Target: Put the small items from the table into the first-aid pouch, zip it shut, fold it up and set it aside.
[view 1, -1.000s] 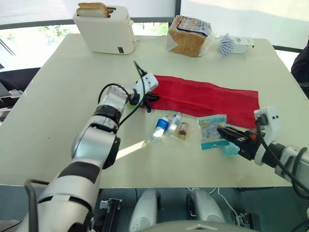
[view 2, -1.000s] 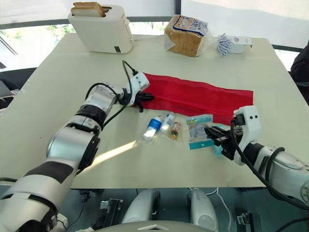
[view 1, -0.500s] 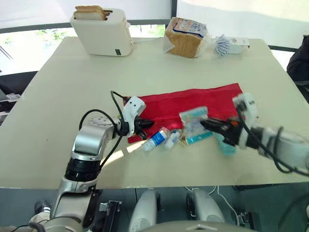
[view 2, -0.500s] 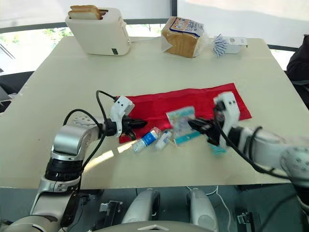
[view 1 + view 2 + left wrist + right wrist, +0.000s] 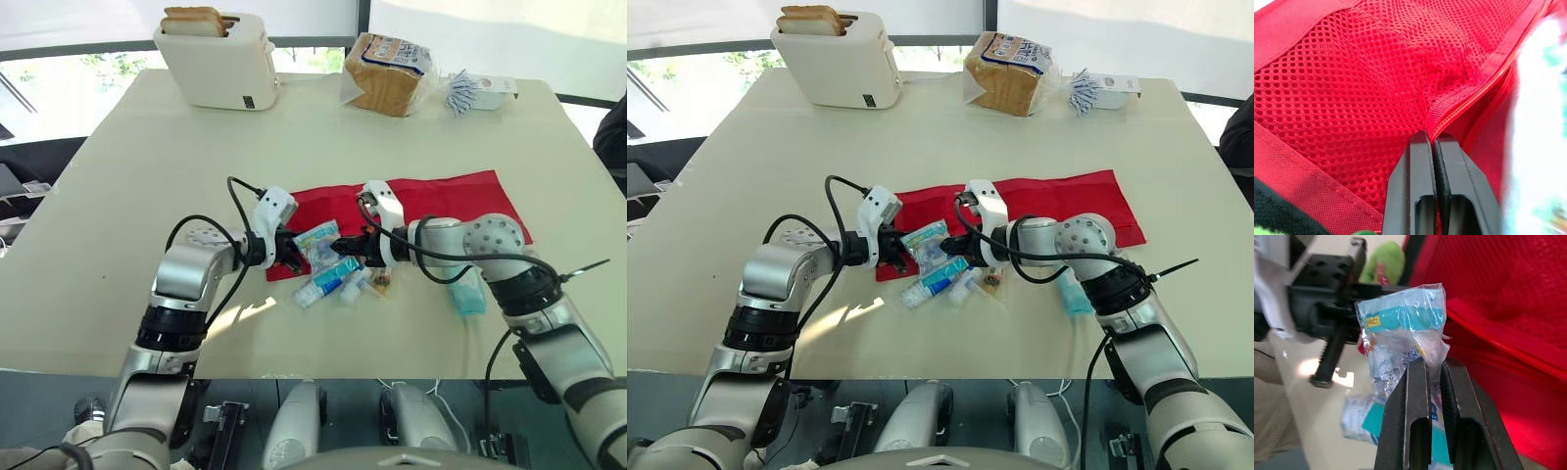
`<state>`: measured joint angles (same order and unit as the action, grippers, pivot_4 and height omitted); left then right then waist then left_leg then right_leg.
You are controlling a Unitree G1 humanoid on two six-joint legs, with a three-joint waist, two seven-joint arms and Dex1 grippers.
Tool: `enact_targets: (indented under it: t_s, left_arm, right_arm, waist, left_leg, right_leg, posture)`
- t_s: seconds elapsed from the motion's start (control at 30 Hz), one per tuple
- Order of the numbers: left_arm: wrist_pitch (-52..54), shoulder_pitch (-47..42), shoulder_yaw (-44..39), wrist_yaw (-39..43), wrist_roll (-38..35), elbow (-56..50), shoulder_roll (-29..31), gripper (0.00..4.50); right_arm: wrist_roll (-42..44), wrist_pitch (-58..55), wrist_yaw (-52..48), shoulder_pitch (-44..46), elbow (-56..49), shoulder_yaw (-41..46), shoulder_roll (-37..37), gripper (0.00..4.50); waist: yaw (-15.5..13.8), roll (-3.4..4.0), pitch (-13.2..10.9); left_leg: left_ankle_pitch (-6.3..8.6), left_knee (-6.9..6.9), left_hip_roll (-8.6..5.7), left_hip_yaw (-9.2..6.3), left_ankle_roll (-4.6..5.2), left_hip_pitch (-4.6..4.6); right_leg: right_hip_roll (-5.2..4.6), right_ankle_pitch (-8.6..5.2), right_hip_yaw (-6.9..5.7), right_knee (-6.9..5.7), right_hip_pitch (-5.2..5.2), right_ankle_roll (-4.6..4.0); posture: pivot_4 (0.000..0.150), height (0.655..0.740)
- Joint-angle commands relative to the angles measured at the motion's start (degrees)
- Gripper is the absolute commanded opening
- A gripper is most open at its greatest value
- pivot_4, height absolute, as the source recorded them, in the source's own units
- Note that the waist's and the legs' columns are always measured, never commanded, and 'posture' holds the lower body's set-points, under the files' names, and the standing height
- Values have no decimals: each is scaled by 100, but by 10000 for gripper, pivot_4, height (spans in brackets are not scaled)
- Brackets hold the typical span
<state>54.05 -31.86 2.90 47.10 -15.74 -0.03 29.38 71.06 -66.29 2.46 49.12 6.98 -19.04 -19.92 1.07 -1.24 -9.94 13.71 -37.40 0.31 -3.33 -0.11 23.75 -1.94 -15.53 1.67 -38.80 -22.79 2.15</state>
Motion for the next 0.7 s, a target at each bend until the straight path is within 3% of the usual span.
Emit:
enact_targets:
  t_s: [0.03, 0.37, 0.7]
  left_arm:
    - [-335, -320, -41, -123, -53, 222, -171, 599]
    - [-552, -970, -184, -319, -217, 1021, -720, 599]
    - [-567, -910, -166, -297, -321, 947, -721, 599]
  right_arm:
    - [-433, -148, -412, 320, 392, 415, 73, 0]
    - [-1481, -730, -1240, 984, 1576, 1008, 318, 0]
    - [-2559, -1273, -2291, 1193, 1937, 716, 307, 0]
  waist:
    - [-15, 0, 0]
    - [17, 1, 0]
    - [107, 1, 0]
  left_leg:
    - [0, 1, 1, -2, 0, 0]
    - [0, 3, -4, 14, 0, 2]
    - [0, 3, -4, 4, -1, 5]
  right_leg:
    - [2, 0, -4, 0, 0, 0]
    - [1, 0, -5, -1, -2, -1]
    - [0, 0, -1, -5, -9, -1]
  posture:
    - [1500, 7400]
    - [1500, 7400]
    - [1500, 7400]
